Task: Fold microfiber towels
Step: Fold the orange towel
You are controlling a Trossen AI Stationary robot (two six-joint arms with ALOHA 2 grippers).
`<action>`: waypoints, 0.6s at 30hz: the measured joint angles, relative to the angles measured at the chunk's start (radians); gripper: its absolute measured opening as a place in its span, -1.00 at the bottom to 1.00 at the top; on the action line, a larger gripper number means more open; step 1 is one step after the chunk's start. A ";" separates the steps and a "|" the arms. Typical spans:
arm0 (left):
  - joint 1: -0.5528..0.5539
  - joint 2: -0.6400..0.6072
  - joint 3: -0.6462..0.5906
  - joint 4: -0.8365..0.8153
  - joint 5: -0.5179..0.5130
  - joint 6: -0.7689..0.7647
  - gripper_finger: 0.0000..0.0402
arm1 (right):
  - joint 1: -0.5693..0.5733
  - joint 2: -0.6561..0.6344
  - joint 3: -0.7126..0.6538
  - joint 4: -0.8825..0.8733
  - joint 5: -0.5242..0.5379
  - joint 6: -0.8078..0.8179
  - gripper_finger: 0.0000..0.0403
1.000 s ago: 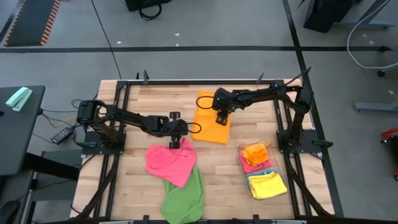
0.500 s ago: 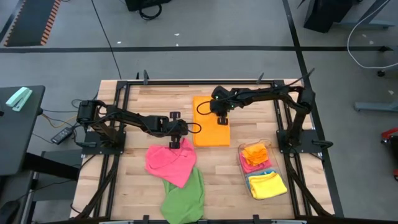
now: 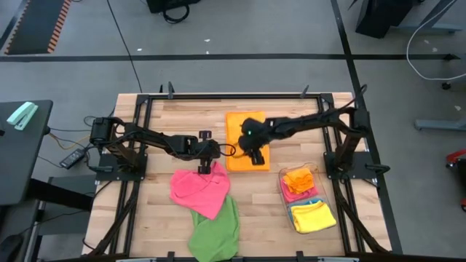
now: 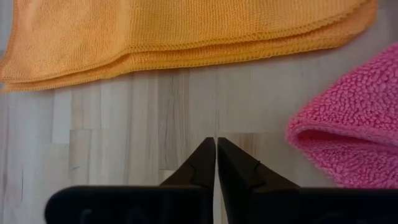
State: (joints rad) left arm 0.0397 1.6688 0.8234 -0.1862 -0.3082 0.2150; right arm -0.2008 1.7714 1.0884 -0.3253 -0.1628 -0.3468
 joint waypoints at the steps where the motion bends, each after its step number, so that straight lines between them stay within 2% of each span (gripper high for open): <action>1: 0.000 0.000 0.000 0.000 0.000 0.001 -0.88 | 0.024 0.000 -0.008 0.026 0.010 -0.006 0.00; 10: 0.000 0.000 0.000 0.001 0.000 -0.002 -0.87 | 0.185 0.000 -0.137 0.217 0.128 0.004 -0.03; 18: 0.000 0.000 0.000 0.002 0.000 0.005 -0.86 | 0.265 0.000 -0.239 0.319 0.247 0.006 -0.05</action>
State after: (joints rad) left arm 0.0395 1.6688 0.8234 -0.1844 -0.3080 0.2195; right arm 0.0641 1.7710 0.8491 -0.0060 0.0838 -0.3412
